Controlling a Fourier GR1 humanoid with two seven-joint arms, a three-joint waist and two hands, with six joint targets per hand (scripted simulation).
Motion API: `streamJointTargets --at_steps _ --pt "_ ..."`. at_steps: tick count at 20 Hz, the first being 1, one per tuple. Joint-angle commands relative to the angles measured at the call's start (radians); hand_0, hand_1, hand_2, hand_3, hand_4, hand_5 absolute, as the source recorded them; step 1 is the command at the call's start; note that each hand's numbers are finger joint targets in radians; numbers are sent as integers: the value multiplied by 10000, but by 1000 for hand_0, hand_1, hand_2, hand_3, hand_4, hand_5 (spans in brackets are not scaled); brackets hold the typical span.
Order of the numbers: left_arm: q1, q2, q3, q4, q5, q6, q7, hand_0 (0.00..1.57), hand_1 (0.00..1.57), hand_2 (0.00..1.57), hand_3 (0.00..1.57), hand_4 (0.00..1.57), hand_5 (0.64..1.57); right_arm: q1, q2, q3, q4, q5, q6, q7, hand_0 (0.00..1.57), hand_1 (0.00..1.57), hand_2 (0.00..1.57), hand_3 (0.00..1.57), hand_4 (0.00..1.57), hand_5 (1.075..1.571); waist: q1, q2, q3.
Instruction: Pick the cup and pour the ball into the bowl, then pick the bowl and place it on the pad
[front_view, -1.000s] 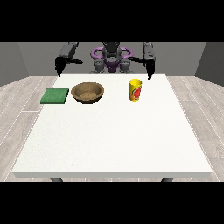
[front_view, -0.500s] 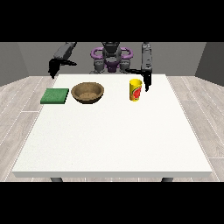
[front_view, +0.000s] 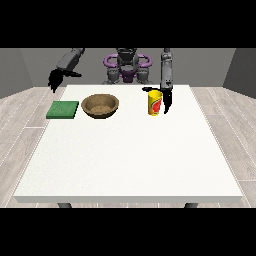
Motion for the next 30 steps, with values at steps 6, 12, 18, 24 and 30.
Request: streamJointTargets --at_steps 6,12,18,24,30 --pt "-430 146 -319 921 -2107 3846 -136 1312 1312 1571 1571 833 1511 -674 -628 -302 108 -403 489 200 0 0 0 0 0 1556 -814 383 5" --pt "-628 89 -516 1250 -2493 4396 25 1354 1354 1571 1571 901 1507 -313 -1126 -739 998 -629 1087 -160 0 0 0 0 0 1555 -637 -24 7" --pt "-983 385 -2214 502 -4464 4827 2418 1374 1374 1571 1571 1015 1531 -53 -1392 -1055 2960 -245 961 -522 0 0 0 0 0 1558 375 -1843 42" --pt "-1823 -202 -3852 502 -6709 5181 5428 1375 1375 1571 1571 1143 1567 374 -1507 -1148 4162 115 803 -955 0 0 0 0 0 1560 1220 -2801 45" --pt "-1802 -905 -4987 297 -8521 4804 7268 1346 1346 1571 1571 1048 1569 570 -1747 -1224 4916 184 991 -1174 0 0 39 0 0 1558 1753 -3369 17"
